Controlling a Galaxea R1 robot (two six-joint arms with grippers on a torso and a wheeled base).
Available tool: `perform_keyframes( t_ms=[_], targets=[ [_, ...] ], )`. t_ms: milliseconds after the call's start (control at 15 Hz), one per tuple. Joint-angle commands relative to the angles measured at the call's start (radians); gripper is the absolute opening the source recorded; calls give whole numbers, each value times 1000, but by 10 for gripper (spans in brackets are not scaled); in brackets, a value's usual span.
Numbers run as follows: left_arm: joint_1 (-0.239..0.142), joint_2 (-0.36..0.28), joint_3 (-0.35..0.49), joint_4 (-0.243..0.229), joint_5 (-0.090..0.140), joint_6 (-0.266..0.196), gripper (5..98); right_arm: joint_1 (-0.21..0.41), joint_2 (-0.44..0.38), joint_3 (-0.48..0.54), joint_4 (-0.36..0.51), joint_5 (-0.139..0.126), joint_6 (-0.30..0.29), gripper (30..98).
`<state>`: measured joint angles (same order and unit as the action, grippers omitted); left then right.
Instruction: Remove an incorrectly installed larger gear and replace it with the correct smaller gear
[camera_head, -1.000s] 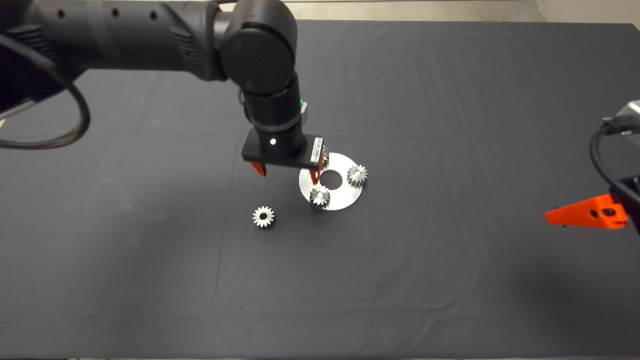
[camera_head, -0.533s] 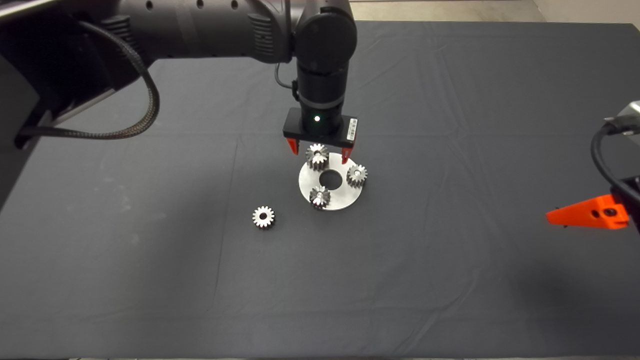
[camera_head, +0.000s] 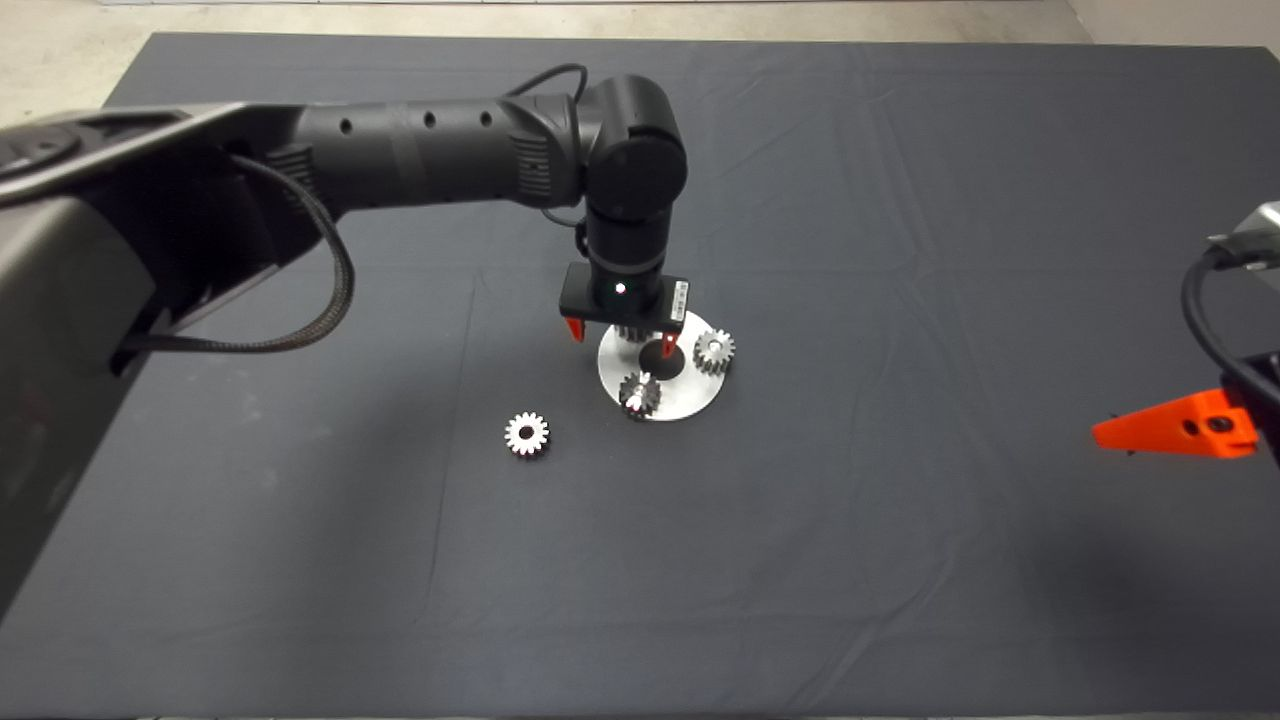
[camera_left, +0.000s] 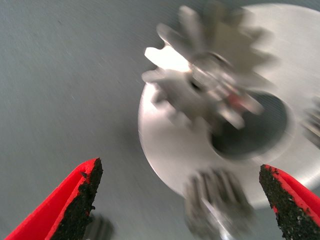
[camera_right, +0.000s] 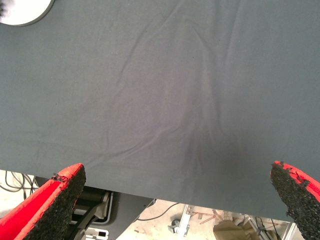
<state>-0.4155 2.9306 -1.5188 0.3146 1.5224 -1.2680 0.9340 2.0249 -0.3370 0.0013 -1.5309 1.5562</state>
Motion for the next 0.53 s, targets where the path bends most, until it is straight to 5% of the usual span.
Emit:
perform_keyframes(
  t_ms=[0, 267, 467],
  targets=[
    [-22, 6, -54, 21, -2, 47, 795, 16, -1, 0, 32, -104, -2, 977],
    [-25, 17, -104, 21, -6, 89, 789, 16, -2, 0, 32, -104, -2, 977],
    [-26, 18, -116, 21, -39, 93, 767, 16, -2, 0, 32, -104, -2, 977]
  ],
)
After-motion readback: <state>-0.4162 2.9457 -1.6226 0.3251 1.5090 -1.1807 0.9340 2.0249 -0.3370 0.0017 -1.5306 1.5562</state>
